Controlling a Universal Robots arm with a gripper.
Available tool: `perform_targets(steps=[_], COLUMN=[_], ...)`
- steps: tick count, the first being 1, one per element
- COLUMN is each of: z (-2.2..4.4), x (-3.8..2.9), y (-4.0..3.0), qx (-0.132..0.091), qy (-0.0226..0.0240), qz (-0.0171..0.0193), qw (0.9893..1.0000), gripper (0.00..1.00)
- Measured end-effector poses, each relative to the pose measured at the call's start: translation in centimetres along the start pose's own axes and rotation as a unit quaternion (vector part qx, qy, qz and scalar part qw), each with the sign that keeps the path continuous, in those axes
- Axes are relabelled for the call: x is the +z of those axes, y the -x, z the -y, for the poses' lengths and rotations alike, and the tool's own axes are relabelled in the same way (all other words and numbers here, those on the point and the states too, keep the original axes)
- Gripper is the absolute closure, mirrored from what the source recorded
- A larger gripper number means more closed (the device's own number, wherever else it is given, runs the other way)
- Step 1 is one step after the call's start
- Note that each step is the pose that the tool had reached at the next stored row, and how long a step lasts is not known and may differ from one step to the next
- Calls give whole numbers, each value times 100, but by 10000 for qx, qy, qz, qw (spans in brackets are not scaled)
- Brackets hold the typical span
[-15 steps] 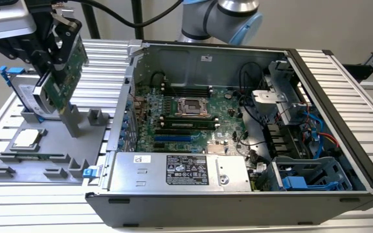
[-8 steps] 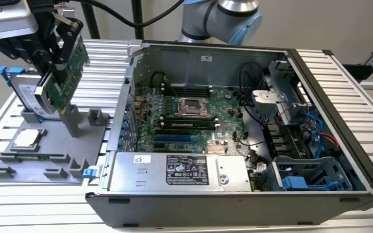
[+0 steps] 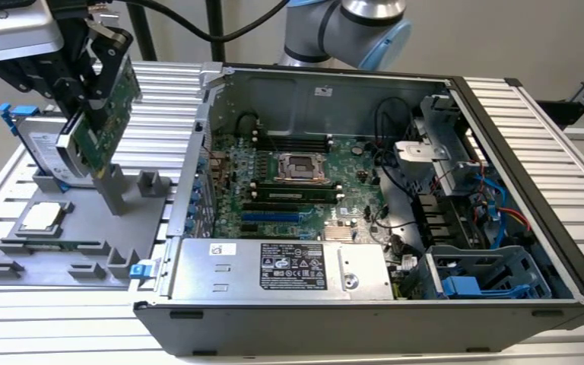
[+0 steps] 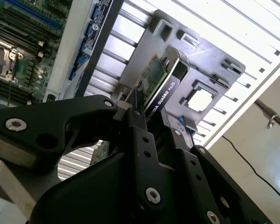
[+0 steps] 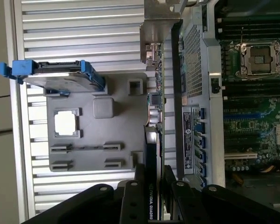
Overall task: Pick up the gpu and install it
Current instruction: 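Pick up the gpu and move the gpu toward the slot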
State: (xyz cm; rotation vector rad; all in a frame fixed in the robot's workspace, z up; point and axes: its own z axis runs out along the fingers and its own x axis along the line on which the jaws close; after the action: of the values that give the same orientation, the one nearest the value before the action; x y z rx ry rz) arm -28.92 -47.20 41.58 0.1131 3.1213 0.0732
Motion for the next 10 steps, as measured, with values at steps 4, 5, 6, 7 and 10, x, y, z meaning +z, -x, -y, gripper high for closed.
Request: perform_targets(steps=[4,5,6,7,10], z=[-7,-10,-11,-13,-20], x=[0,0,0,0,0], y=[11,13,16,19,33], qx=[0,0,0,0,0], qy=[-1,0,0,0,-1], qz=[0,0,0,0,0], qw=[10000,10000,10000,10000,10000], gripper=[100,100,100,100,100])
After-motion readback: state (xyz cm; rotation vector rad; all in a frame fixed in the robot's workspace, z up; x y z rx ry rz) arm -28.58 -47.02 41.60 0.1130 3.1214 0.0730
